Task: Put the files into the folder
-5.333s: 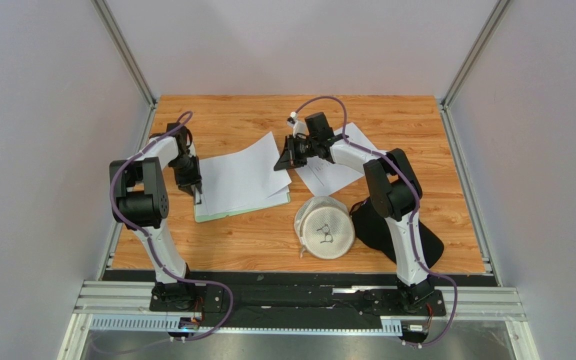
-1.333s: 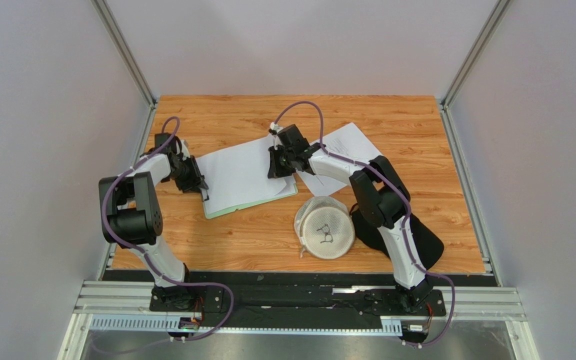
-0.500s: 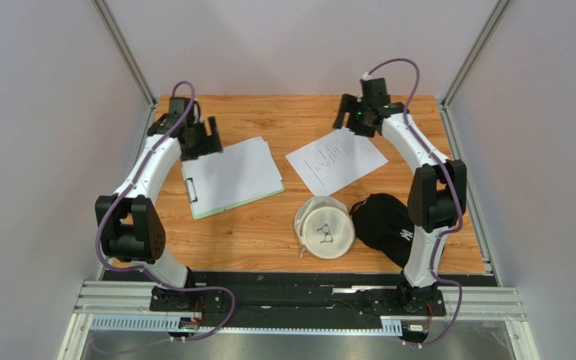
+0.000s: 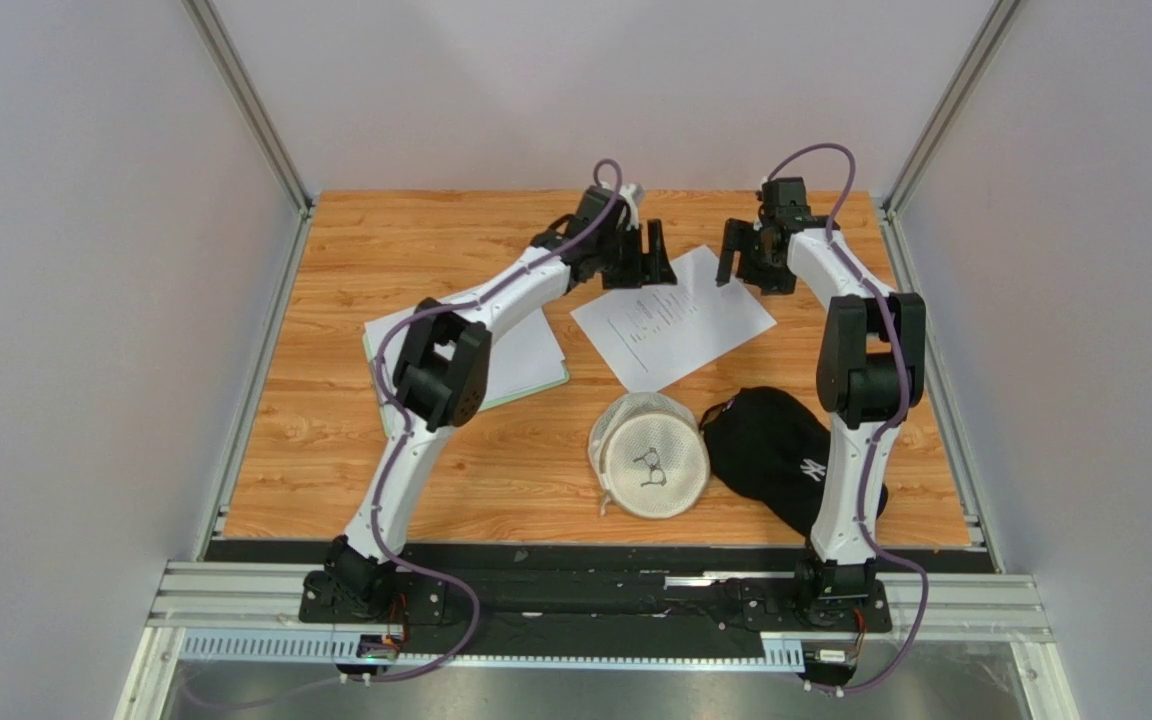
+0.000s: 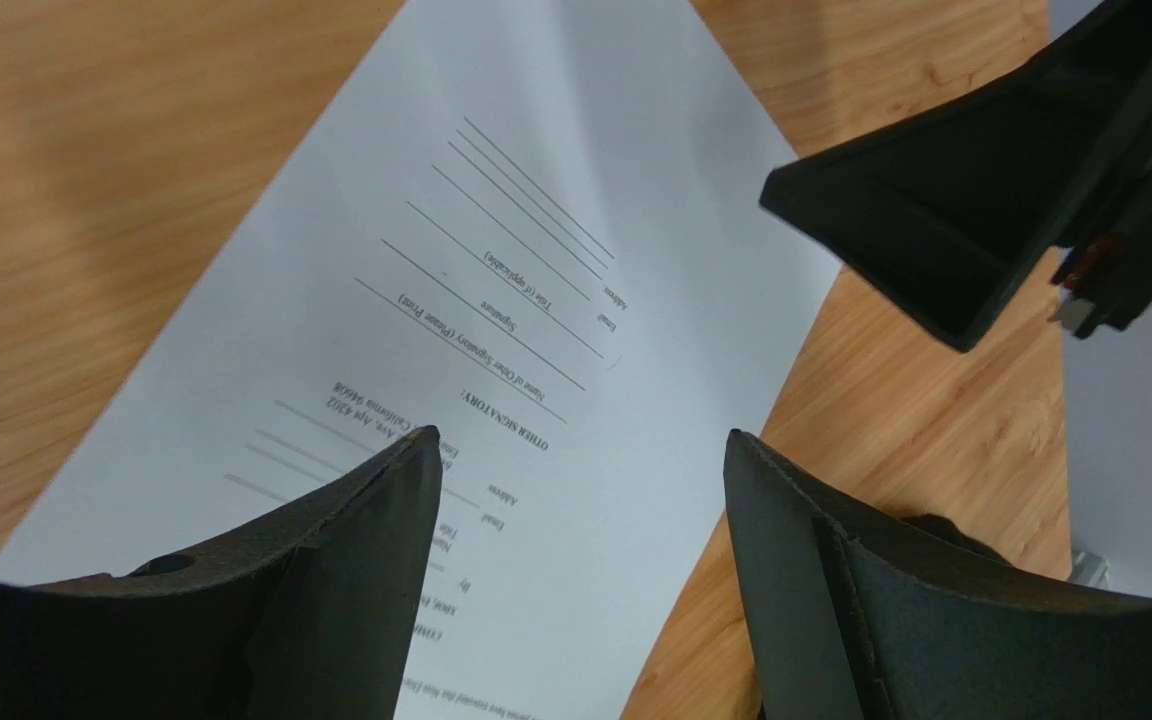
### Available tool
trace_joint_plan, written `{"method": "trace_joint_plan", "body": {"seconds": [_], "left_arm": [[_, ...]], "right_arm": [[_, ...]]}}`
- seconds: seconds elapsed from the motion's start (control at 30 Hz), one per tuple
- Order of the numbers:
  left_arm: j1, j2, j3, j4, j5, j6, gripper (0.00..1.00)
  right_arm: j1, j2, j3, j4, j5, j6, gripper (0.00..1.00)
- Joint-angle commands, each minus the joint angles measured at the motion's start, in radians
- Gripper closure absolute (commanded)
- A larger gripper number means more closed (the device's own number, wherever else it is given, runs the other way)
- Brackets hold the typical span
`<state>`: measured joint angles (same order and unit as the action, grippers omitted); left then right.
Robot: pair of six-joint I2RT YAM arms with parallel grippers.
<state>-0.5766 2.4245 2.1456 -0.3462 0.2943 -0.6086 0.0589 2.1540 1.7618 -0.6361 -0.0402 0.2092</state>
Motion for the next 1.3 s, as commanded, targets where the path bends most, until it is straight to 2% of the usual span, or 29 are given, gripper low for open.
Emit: {"method": "trace_joint_plan", "body": {"seconds": [0.0,0.13,0.23,0.63,0.7,0.8,1.07,1.27], "left_arm": [[-0.005,0.096,0.105,0.052,0.003,-0.175,0.23],[-0.014,0.140,0.102,0.044,-0.047,-0.298,0.23],[-0.019,0.145,0.088,0.026,-0.072,-0.338,0.22],[-0.022,0.168,0.085,-0.022,-0.044,-0.362,0.22],[-0.020,0.176,0.114,-0.037,-0.041,-0.358,0.22],[-0.020,0.197,0.157,-0.063,-0.030,-0.341,0.22],[-0.014,0.211,0.166,-0.066,0.008,-0.333,0.21],[-0.003,0.215,0.171,-0.073,0.023,-0.319,0.21]], "right_arm": [[-0.047,0.061,0.106,0.035,-0.032,-0.162,0.18],[-0.050,0.122,0.152,0.030,-0.078,-0.205,0.19],[-0.050,0.180,0.223,-0.034,-0.115,-0.205,0.19],[-0.050,0.213,0.194,-0.120,-0.329,-0.188,0.24],[-0.048,0.198,0.180,-0.123,-0.419,-0.176,0.27],[-0.050,0.150,0.127,-0.093,-0.476,-0.153,0.28],[-0.050,0.055,0.015,-0.005,-0.573,-0.030,0.25],[-0.120,-0.022,-0.102,0.107,-0.657,0.114,0.23]]}}
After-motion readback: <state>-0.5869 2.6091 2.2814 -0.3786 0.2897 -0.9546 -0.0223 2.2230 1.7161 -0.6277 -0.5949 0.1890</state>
